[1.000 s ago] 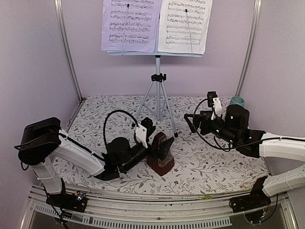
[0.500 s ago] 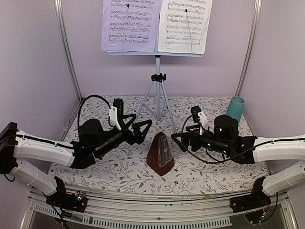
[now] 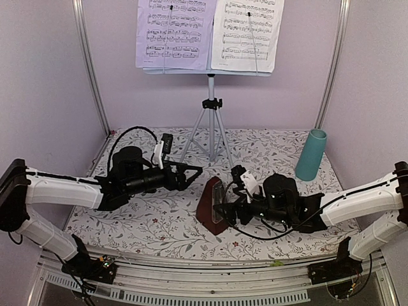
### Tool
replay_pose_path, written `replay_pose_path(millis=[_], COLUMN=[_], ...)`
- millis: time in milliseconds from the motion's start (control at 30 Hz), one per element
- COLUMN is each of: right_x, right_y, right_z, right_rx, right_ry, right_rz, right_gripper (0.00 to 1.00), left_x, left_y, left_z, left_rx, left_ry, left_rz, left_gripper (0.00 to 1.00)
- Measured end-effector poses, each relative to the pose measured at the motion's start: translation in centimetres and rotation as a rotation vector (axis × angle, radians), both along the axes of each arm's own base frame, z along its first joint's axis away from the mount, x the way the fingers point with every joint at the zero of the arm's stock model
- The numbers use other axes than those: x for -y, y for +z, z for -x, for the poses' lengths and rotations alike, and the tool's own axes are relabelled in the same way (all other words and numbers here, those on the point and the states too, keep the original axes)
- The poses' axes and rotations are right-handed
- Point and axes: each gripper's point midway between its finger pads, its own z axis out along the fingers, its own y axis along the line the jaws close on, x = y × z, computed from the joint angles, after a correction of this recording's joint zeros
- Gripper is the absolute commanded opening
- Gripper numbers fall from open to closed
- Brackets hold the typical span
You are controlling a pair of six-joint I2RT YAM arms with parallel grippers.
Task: Set up the instrument practice props
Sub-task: Hold the metronome at the center of the board.
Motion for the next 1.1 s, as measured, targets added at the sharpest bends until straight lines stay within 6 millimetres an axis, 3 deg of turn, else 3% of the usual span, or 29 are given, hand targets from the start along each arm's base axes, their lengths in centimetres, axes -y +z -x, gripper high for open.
replay_pose_path(millis=[100,367,633,933,1100], right_x=[-0.2,-0.9,-1.5,-2.1,-2.1], right_y=[-0.8,-2.1,-0.8,-0.3,-0.3], right_z=[-0.2,-0.4,-0.9,-1.5,-1.6], right_rx=[0.004,0.016,0.042,0.058,0.062], right_ry=[-0.001,0.011,0.004,-0.006,-0.008], right_rz=[0.017,0.054,0.042,0.051,0.058], right_gripper=[0.98,0.77,0.72,0.4,0.28], left_x=[1.0,2.6,3.4,3.8,3.9], left_y=[-0.2,-1.6,-1.9,-2.6,-2.7], left_z=[0.0,0.0,-0.2,0.1,0.5], left_rx=[-0.026,-0.1,-0.141,-0.175,-0.19], left_ry=[-0.039,-0.096,-0.113,-0.139,-0.164], left_rz=[0.0,-0.014,-0.013,-0.025,-0.027], left_gripper=[0.95,0.91,0.83,0.8,0.81])
